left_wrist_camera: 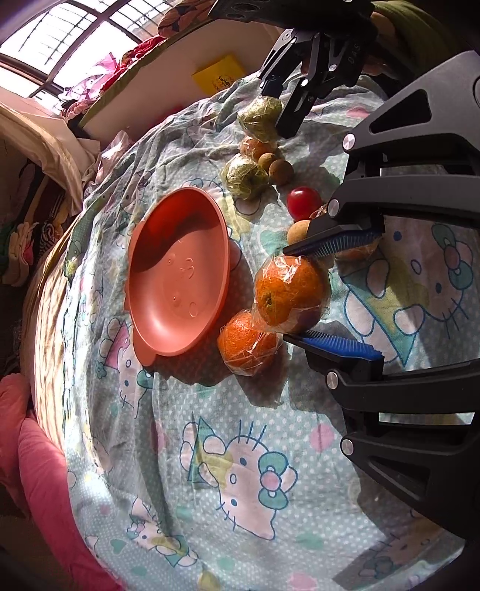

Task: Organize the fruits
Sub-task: 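Lift and carry the bagged orange and green fruit over the orange plate with both tools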

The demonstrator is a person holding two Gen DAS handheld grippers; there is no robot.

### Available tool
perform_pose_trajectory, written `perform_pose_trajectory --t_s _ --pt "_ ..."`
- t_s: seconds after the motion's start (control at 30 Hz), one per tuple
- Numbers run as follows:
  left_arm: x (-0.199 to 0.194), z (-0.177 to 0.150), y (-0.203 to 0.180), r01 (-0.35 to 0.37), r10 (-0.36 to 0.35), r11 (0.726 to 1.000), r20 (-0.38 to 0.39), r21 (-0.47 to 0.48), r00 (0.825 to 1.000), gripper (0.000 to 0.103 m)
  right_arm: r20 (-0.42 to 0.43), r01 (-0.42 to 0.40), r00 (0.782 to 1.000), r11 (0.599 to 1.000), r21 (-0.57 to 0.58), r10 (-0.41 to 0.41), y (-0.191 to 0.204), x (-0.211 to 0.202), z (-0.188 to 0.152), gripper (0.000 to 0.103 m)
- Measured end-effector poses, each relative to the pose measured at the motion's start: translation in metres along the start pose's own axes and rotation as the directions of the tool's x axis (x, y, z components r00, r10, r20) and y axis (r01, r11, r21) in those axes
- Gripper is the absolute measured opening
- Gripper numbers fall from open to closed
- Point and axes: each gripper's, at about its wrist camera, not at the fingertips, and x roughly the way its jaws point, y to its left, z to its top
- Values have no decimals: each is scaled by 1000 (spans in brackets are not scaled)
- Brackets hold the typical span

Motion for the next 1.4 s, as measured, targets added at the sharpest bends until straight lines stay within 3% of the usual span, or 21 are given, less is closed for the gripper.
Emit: perform_pose_trajectory --t_s 0.33,0.83,1.4 --pt "-8 24 -4 -18 18 1000 48 -3 999 32 36 -16 999 999 -36 18 7 5 33 53" --pt "11 56 0 -40 41 999 53 -17 998 32 3 -34 999 991 -128 34 13 43 77 53" --pt "41 82 9 -41 41 999 -1 -8 999 32 -58 -25 998 980 -199 14 13 74 88 53"
